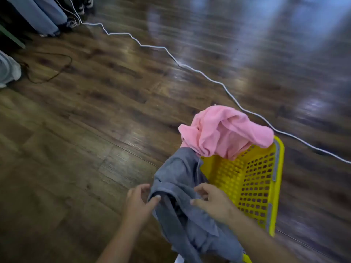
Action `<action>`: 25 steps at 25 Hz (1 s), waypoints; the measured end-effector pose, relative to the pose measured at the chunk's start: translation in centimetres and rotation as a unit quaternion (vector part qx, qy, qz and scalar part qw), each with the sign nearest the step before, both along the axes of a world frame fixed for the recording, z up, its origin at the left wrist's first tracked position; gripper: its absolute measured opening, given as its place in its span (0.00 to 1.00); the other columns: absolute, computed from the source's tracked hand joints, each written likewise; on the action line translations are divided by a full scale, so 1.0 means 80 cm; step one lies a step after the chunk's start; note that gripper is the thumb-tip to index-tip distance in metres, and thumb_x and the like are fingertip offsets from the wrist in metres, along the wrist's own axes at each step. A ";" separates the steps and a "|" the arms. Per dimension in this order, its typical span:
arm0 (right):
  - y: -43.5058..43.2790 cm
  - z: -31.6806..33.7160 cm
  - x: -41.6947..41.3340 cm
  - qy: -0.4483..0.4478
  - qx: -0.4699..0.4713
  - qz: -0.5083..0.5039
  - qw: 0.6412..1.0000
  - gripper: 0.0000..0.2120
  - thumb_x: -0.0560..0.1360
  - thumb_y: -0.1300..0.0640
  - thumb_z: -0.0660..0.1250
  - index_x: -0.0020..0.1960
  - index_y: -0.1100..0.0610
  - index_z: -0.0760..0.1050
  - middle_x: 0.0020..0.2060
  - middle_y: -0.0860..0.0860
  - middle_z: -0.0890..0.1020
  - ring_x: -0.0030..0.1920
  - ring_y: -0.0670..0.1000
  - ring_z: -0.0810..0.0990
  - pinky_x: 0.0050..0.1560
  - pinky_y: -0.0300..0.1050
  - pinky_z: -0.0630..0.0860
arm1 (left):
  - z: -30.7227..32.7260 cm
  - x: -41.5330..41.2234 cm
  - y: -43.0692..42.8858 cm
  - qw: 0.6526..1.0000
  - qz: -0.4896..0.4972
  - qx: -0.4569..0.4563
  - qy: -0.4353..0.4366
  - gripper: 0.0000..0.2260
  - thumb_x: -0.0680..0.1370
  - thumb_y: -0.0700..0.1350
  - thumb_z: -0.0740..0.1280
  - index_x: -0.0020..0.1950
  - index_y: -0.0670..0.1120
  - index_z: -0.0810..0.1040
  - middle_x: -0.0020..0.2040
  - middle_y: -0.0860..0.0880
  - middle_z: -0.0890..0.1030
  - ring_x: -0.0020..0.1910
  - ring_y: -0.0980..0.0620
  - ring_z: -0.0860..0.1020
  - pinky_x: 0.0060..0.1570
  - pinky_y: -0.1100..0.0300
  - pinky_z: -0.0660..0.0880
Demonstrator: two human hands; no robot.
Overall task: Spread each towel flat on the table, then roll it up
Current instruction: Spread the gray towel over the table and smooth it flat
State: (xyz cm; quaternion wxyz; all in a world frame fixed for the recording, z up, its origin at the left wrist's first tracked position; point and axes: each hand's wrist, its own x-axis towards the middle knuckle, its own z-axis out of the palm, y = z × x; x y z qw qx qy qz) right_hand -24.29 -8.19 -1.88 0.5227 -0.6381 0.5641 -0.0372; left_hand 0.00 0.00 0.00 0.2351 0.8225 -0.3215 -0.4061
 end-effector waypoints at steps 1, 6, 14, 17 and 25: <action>0.003 -0.028 0.009 0.018 -0.013 0.020 1.000 0.25 0.63 0.36 0.72 0.57 0.44 0.74 0.54 0.42 0.77 0.55 0.44 0.76 0.57 0.46 0.75 | -0.022 0.005 0.002 0.999 0.005 0.032 -0.005 0.26 0.72 0.52 0.75 0.67 0.51 0.72 0.65 0.50 0.68 0.61 0.49 0.73 0.57 0.51 0.75; 0.026 -0.101 0.047 0.102 0.005 0.115 0.988 0.27 0.63 0.35 0.66 0.57 0.47 0.71 0.55 0.48 0.79 0.57 0.53 0.78 0.47 0.47 0.73 | -0.101 0.011 0.009 0.997 -0.008 0.075 0.027 0.10 0.76 0.52 0.71 0.56 0.53 0.78 0.72 0.45 0.67 0.69 0.43 0.69 0.65 0.44 0.70; -0.051 0.115 0.055 0.042 -0.136 0.094 0.985 0.14 0.67 0.47 0.59 0.35 0.58 0.69 0.31 0.52 0.79 0.36 0.50 0.77 0.40 0.52 0.73 | 0.130 0.036 0.003 0.971 0.200 -0.089 0.095 0.10 0.82 0.39 0.59 0.41 0.41 0.73 0.36 0.44 0.76 0.39 0.46 0.74 0.37 0.52 0.69; -0.063 0.266 0.069 -0.007 -0.155 0.142 0.978 0.09 0.71 0.52 0.61 0.37 0.55 0.73 0.33 0.48 0.79 0.35 0.46 0.76 0.41 0.49 0.73 | 0.271 0.037 0.012 0.973 0.177 -0.137 0.048 0.10 0.83 0.40 0.59 0.43 0.43 0.72 0.39 0.44 0.76 0.40 0.48 0.74 0.37 0.59 0.69; -0.098 0.684 0.124 -0.120 -0.294 0.246 0.916 0.11 0.72 0.55 0.60 0.39 0.60 0.77 0.31 0.47 0.78 0.34 0.44 0.75 0.37 0.40 0.70 | 0.661 0.087 0.110 0.949 -0.101 -0.138 -0.264 0.16 0.66 0.58 0.76 0.46 0.54 0.77 0.38 0.55 0.80 0.38 0.59 0.77 0.36 0.60 0.71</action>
